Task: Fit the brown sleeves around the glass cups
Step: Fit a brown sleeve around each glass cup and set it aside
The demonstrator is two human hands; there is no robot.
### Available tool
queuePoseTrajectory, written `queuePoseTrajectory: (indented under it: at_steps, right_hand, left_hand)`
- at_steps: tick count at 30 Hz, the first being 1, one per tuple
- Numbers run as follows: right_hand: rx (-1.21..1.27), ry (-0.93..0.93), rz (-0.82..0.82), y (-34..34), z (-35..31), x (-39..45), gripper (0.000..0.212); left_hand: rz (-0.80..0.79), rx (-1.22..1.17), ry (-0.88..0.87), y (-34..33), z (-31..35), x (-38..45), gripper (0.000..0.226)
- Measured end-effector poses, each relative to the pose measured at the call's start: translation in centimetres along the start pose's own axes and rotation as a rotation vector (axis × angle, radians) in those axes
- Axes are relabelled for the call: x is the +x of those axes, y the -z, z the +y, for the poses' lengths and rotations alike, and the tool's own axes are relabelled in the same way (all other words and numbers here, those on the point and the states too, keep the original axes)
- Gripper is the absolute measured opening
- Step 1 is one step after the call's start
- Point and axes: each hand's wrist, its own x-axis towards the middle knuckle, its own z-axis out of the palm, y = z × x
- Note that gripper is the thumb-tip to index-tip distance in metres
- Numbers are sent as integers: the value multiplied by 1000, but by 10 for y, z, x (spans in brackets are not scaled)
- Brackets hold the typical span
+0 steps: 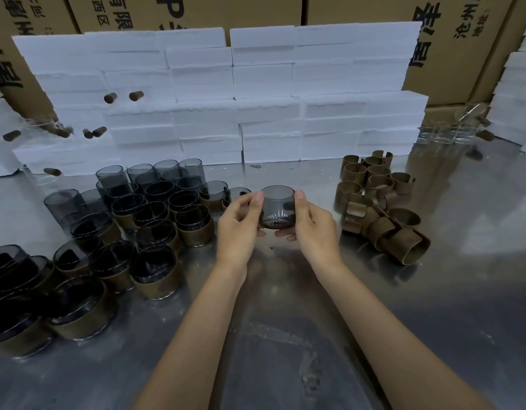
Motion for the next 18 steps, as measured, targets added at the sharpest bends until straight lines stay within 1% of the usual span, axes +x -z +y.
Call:
queuePoseTrajectory:
  at_steps: [3, 5, 8, 9, 11, 13, 14, 16, 18]
  right_hand:
    - [-13, 65, 49, 1, 2, 1, 36]
    - [42, 71, 58, 3, -1, 2, 31]
    - [127, -11, -9, 5, -8, 1, 29]
    - [140, -60, -57, 4, -9, 0, 33]
    - [142, -134, -190, 3, -10, -2, 49]
    - [150, -129, -306, 0, -10, -5, 58]
    - [156, -112, -334, -1, -10, -6, 59]
    - [166, -74, -329, -2, -11, -8, 61]
    - [139, -32, -281, -2, -13, -10, 63]
  left_hand:
    - [29, -15, -19, 1, 1, 2, 18]
    - [28, -49, 17, 2, 2, 2, 21]
    - [-6, -98, 70, 2, 5, 1, 33]
    - [-28, -104, 81, 2, 5, 1, 37]
    - [-89, -71, 107, 1, 5, -2, 47]
    - [-168, -41, 157, -2, 5, -5, 55]
    - [-191, -43, 182, -5, 4, -7, 55]
    - [-193, -32, 185, -8, 2, -7, 51]
    - [-196, -17, 169, -8, 1, -5, 55]
